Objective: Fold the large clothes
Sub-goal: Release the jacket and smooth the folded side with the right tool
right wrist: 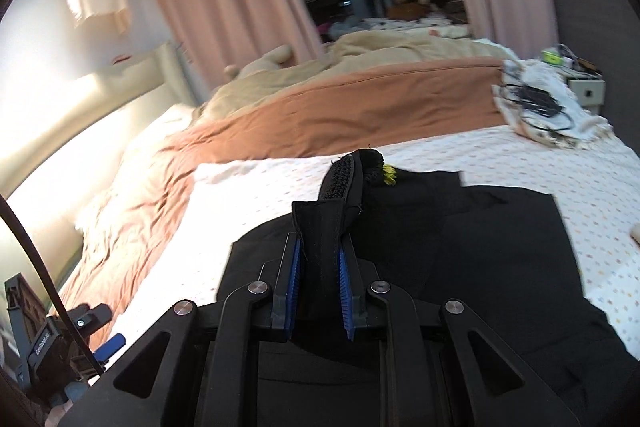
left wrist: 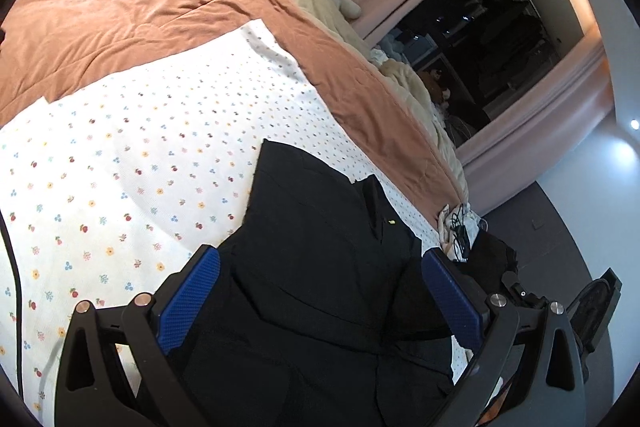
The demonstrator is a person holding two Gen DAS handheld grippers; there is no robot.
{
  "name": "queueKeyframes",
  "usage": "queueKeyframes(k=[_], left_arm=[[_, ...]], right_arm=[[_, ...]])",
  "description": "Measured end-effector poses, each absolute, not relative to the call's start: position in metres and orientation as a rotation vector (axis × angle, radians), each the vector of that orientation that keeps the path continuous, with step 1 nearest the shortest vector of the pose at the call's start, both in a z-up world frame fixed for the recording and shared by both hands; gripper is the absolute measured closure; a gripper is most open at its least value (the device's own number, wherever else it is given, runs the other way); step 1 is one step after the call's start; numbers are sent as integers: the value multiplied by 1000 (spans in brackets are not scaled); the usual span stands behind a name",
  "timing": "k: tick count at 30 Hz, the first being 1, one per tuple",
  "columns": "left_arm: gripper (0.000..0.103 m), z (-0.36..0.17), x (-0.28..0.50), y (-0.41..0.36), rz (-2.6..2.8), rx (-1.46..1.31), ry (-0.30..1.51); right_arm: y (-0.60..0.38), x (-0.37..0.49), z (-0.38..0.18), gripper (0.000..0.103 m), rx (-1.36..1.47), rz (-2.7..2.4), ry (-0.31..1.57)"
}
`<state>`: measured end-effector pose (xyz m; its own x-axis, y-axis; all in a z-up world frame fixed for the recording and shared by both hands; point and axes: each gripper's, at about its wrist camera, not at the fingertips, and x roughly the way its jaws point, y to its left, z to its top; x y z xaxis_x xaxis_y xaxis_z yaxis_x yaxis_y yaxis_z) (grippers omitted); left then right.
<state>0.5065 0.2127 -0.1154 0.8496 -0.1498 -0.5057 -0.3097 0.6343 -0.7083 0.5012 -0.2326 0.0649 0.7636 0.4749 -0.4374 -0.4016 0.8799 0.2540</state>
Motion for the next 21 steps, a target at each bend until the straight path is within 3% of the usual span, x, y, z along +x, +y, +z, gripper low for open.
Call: queueKeyframes(k=[5,11,12,14,15,21], left_arm=[[0,-121,504,224,136,-924,563],[0,-128,504,230,167,-965,563],[0,-128,506,229,171,-955,572],[0,-128,507,228,178,-941,577],[0,-128,507,227,181,-936,578],[0,-125,509,221,191,-908,590]], right_arm=[[-209,510,46,88,151,556,554],[-208,538,0,78,246,626,688],[-209,542,-7,71,264,631,717],[-216,553,-23,37,275,596,781],[-221,556,-25,14,278,584,788],[-254,553,-10,13,293,578,745]])
